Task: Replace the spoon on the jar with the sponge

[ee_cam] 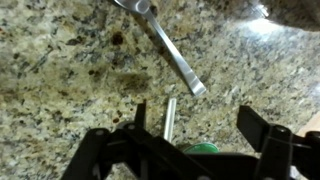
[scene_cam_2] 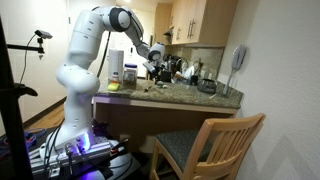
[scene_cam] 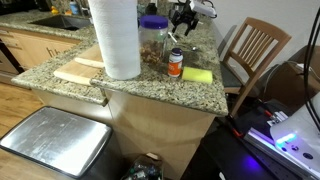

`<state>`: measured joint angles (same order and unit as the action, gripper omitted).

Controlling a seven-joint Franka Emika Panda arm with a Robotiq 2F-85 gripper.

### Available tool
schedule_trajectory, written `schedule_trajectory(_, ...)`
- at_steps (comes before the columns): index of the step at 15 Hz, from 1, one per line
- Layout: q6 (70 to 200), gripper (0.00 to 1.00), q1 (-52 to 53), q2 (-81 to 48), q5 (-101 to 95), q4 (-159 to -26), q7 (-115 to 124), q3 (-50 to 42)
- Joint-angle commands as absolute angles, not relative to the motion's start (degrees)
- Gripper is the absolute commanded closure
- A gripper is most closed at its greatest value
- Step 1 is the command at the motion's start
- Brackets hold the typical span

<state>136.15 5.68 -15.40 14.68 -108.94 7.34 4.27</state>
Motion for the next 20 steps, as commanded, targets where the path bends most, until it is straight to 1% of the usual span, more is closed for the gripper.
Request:
schedule_trajectory(1,138.01,0.00,6.09,-20.40,12.47,-105.79,7.00,4.74)
schedule_trajectory(7,137.30,0.00,8.11,-24.42,4.54,-100.47,8.47,3.78)
schedule_trajectory(8,137.11,0.09,8.28,-24.87,3.53,-99.62,8.72,3.69)
schedule_trajectory(9,136.69,0.15,8.37,-25.45,2.89,-98.85,8.91,3.68)
schedule_trajectory(10,136.62,0.18,8.56,-25.84,2.14,-98.43,9.27,3.53)
schedule_trajectory(11,136.38,0.18,8.49,-26.41,2.11,-97.93,9.30,3.64)
schedule_trajectory(13,136.22,0.05,8.48,-27.31,2.19,-97.29,9.32,3.80)
schedule_trajectory(15,135.64,0.00,8.66,-28.03,1.91,-96.83,9.73,3.56)
schedule_trajectory(16,135.49,0.00,8.56,-28.33,2.09,-96.74,9.54,3.64)
schedule_trajectory(17,135.42,0.25,8.35,-28.53,2.44,-96.55,9.06,3.87)
schedule_trajectory(18,135.18,0.25,8.55,-28.59,2.11,-96.44,9.38,3.69)
schedule_trajectory(19,135.00,0.29,8.52,-28.63,2.09,-96.27,9.32,3.71)
schedule_trajectory(20,134.60,0.36,8.50,-28.60,2.05,-96.09,9.34,3.65)
